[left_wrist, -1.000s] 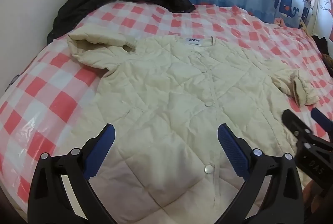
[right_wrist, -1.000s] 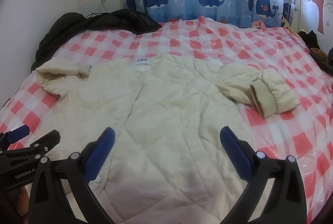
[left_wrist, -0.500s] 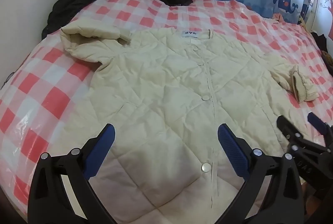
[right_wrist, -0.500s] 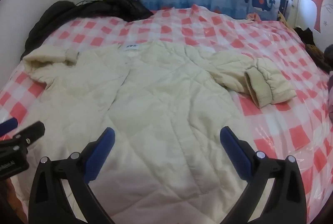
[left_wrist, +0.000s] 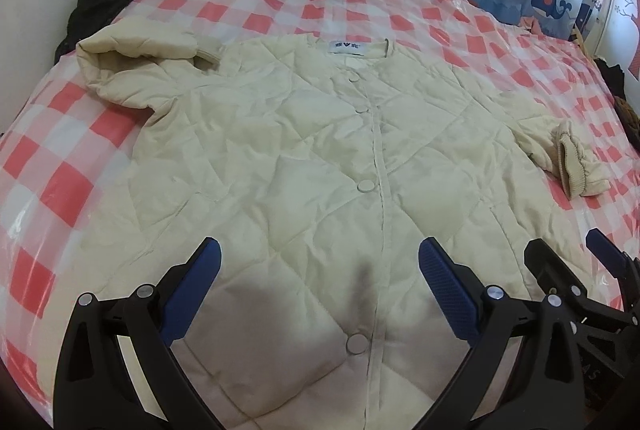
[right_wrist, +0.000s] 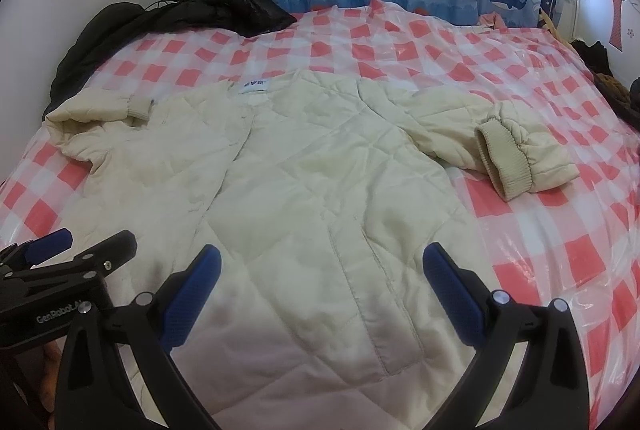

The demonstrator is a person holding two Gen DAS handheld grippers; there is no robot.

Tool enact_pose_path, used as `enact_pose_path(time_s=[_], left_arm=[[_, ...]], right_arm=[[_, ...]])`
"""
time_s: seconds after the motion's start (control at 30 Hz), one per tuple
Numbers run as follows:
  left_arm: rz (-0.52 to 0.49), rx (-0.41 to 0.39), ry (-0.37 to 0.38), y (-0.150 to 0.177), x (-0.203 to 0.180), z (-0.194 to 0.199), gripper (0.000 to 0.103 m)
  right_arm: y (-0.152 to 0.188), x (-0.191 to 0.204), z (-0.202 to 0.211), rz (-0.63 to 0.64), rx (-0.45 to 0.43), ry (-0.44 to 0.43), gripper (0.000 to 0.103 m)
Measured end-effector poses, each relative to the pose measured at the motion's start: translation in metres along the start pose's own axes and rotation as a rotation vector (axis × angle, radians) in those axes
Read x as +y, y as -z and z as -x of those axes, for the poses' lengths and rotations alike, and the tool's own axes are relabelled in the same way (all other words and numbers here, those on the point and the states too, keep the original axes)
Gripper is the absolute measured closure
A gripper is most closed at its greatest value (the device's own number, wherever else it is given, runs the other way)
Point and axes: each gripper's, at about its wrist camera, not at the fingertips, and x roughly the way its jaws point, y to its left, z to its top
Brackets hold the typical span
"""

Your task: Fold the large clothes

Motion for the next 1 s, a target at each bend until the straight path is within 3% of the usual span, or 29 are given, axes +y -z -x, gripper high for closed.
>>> enact_pose_path(time_s=[1.0], left_arm=[[-0.011, -0.008, -0.016, -0.0011, -0.0018, 0.0008, 0.008]], right_arm=[[-0.0040, -0.0003, -0.0024, 0.003, -0.002, 0.001, 0.006]])
